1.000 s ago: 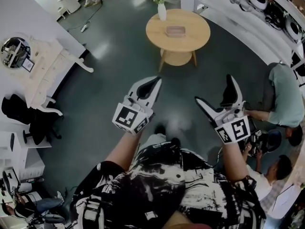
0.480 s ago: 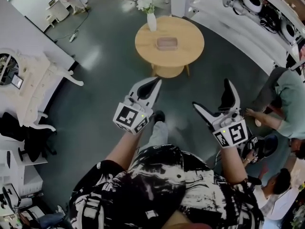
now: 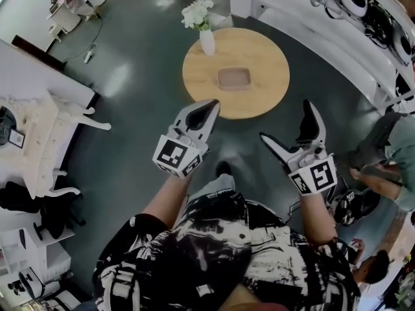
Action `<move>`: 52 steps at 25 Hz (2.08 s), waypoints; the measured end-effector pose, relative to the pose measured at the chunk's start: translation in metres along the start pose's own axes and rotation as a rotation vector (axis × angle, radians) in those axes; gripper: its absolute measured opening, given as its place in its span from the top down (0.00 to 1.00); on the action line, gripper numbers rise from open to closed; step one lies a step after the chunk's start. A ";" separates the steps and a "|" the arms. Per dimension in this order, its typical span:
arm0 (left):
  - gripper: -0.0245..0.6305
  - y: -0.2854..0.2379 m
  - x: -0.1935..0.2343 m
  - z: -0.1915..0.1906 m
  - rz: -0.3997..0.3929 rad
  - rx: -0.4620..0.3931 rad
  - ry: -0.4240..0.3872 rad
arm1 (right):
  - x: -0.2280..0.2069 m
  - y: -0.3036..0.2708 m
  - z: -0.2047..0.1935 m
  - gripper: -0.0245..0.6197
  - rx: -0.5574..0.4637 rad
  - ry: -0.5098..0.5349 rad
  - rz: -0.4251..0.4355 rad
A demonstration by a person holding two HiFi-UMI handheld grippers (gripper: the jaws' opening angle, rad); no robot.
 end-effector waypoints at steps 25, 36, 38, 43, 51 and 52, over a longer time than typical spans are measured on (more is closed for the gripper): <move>0.96 -0.124 0.141 0.004 0.110 0.012 0.030 | -0.149 -0.174 -0.094 0.08 0.181 -0.047 0.072; 0.96 -0.122 0.142 -0.021 0.126 0.069 0.060 | -0.185 -0.217 -0.235 0.08 0.428 -0.184 0.052; 0.96 -0.125 0.142 -0.023 0.126 0.073 0.060 | -0.190 -0.224 -0.261 0.08 0.482 -0.204 0.042; 0.96 -0.124 0.145 -0.025 0.131 0.080 0.060 | -0.201 -0.233 -0.315 0.09 0.600 -0.243 0.009; 0.96 -0.115 0.154 -0.037 0.168 0.101 0.071 | -0.214 -0.236 -0.375 0.10 0.716 -0.309 -0.017; 0.96 -0.114 0.155 -0.039 0.176 0.106 0.074 | -0.213 -0.237 -0.380 0.11 0.726 -0.319 -0.014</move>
Point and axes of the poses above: the fingertips, and each gripper's own axes: y backward along the fingers, x to its left, z out of its top, the point moved 5 cm from there along y, backward along the fingers, and after that the axes turned 1 degree about y, right-handed, at the moved point
